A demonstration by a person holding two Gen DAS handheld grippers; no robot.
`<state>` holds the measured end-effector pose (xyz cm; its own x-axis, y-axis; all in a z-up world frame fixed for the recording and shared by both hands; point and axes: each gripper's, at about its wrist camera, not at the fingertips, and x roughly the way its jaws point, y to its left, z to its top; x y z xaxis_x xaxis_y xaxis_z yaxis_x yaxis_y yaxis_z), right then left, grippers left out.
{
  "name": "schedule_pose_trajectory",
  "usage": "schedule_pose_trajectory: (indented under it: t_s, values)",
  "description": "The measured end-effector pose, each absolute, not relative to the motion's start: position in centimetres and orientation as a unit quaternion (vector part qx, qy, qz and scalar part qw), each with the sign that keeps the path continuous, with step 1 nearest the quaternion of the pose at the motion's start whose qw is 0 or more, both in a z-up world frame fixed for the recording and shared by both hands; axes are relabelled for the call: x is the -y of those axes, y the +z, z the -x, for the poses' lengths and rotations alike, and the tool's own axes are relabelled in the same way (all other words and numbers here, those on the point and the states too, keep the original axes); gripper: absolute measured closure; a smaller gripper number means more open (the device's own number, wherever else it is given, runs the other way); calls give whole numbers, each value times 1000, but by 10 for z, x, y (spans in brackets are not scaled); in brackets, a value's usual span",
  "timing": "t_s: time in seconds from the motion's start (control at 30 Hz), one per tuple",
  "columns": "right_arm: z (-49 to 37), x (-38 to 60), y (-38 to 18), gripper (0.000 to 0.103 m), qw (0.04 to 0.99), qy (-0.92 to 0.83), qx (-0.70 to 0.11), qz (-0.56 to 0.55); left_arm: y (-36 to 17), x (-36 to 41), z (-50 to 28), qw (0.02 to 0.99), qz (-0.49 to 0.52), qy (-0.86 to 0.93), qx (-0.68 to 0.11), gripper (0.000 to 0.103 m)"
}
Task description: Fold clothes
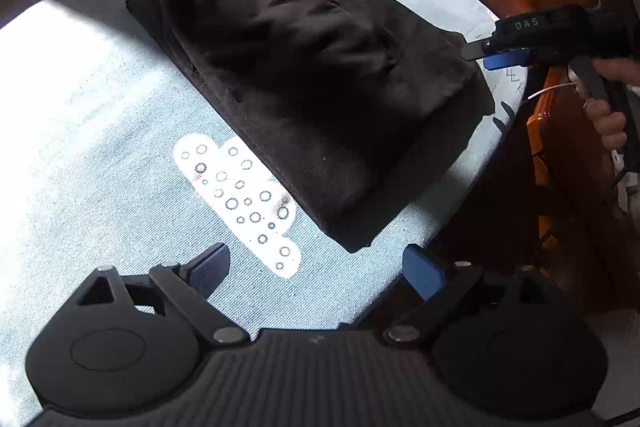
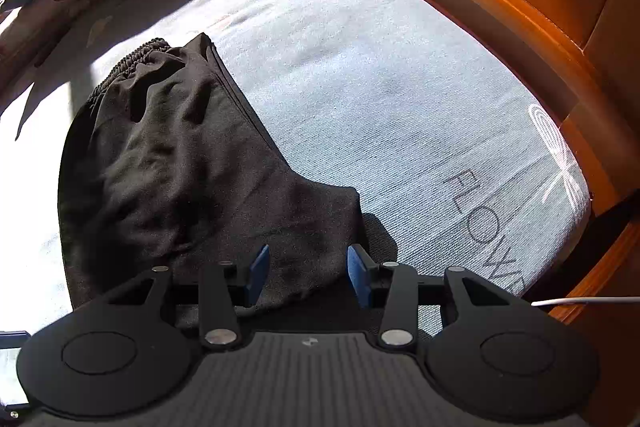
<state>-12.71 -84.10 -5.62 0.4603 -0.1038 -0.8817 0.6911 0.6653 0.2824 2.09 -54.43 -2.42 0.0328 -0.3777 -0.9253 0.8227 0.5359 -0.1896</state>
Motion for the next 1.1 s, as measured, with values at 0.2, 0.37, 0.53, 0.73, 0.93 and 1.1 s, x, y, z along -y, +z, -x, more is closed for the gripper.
schedule_pose_trajectory:
  t_s: [0.2, 0.37, 0.53, 0.73, 0.93, 1.1]
  values:
    - [185, 881, -116, 55, 683, -251, -302, -616, -28, 554, -15, 680, -195, -446, -548, 10]
    - [208, 885, -142, 86, 624, -252, -210, -709, -28, 562, -12, 672, -204, -453, -549, 10]
    - [207, 880, -106, 89, 685, -285, -262, -617, -23, 568, -13, 672, -213, -461, -540, 10]
    - [201, 875, -67, 85, 750, -288, -314, -505, -21, 574, -17, 673, -201, -471, -534, 10]
    - [157, 859, -58, 83, 798, -233, -389, -398, -39, 599, -13, 649, -197, -534, -504, 10]
    - [143, 840, -49, 77, 810, -209, -424, -348, -62, 601, -15, 621, -205, -517, -552, 10]
